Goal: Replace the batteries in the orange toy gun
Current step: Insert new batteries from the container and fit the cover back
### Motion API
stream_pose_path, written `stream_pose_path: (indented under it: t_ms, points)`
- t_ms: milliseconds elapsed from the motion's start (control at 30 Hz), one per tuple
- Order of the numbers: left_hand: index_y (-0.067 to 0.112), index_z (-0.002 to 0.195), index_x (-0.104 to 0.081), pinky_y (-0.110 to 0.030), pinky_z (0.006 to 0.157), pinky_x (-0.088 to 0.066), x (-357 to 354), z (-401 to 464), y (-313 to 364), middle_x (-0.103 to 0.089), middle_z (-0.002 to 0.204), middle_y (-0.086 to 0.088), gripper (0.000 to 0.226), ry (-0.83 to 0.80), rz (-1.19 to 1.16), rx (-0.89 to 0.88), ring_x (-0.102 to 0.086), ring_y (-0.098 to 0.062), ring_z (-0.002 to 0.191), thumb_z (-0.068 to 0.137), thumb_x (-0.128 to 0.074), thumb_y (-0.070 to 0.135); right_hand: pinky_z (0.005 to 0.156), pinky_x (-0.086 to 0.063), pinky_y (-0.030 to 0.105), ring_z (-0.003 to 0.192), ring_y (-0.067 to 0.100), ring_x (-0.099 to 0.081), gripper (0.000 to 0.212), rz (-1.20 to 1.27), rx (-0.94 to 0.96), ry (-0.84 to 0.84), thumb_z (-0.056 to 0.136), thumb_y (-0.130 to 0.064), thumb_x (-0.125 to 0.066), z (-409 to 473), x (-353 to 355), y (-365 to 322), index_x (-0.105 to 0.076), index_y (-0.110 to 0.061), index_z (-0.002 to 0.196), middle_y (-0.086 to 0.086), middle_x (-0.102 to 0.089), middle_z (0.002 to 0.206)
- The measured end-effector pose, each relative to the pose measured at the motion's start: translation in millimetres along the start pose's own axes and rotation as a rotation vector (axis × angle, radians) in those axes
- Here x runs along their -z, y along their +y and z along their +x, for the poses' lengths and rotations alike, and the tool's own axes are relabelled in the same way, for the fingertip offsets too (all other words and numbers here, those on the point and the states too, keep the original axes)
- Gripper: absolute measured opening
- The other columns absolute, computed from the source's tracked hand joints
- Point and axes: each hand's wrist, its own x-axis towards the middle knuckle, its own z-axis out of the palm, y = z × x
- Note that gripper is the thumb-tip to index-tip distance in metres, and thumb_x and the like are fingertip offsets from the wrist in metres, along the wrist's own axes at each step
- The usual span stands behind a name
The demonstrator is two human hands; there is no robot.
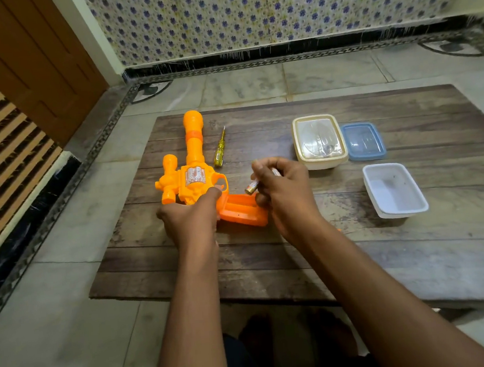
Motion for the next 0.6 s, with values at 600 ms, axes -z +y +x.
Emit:
stream_pose_path:
  t_ms: [600]
  points:
    - [0.006, 0.100, -0.068, -0.019, 0.043, -0.042, -6, -10, 7, -0.075, 0.095, -0.009, 0.043, -0.076, -0.317, 0.066, -0.065, -0.014, 0.057, 0.065, -0.092, 0.013, 0.064, -0.056, 0.028, 0.061, 0.010, -0.071, 0.011, -0.695, 0.613, -0.090, 0.086, -0.003, -0.077, -7, 19, -17, -0.067, -0.004, 0.081, 0.001, -0.072, 0.076]
